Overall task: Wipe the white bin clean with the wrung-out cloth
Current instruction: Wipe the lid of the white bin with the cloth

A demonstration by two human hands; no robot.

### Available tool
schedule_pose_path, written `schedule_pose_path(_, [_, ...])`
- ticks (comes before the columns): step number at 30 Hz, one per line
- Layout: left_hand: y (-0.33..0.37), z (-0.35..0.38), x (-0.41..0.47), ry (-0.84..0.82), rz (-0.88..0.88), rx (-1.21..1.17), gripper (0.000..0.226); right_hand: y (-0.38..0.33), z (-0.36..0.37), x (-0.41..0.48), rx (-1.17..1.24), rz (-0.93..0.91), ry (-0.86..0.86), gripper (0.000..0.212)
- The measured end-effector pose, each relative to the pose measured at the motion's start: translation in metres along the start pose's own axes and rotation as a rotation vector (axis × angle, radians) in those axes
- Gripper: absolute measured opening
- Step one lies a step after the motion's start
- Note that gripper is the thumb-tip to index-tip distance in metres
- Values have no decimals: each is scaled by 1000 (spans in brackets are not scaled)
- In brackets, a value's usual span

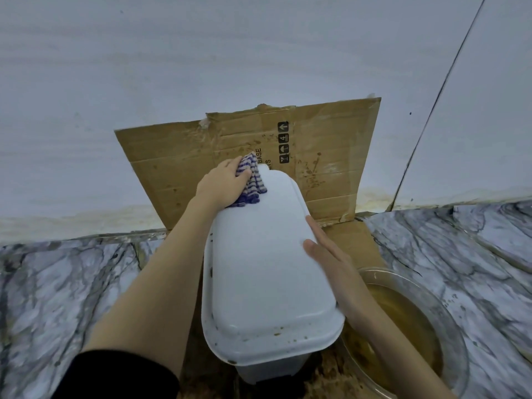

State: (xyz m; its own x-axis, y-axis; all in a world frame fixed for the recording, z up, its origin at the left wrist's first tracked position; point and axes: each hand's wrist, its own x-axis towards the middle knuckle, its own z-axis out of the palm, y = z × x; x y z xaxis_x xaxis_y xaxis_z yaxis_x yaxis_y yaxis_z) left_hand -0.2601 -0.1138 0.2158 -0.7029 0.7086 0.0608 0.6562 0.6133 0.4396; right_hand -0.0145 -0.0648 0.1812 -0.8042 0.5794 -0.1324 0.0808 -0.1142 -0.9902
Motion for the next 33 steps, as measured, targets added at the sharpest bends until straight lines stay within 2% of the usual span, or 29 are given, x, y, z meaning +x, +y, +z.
schedule_pose_path(8, [-6,2,-23,76,151,-101,48,1,-1,0,40,4,12,44])
schedule_pose_path(17, [-5,5,-32,68,-47,-221,60,0,-1,-1,55,10,11,43])
schedule_pose_path(27, [19,8,-147,27,-32,-225,66,-3,1,-3,41,26,18,41])
schedule_pose_path(33, [36,21,-197,111,-61,-181,66,-3,1,-6,19,13,28,44])
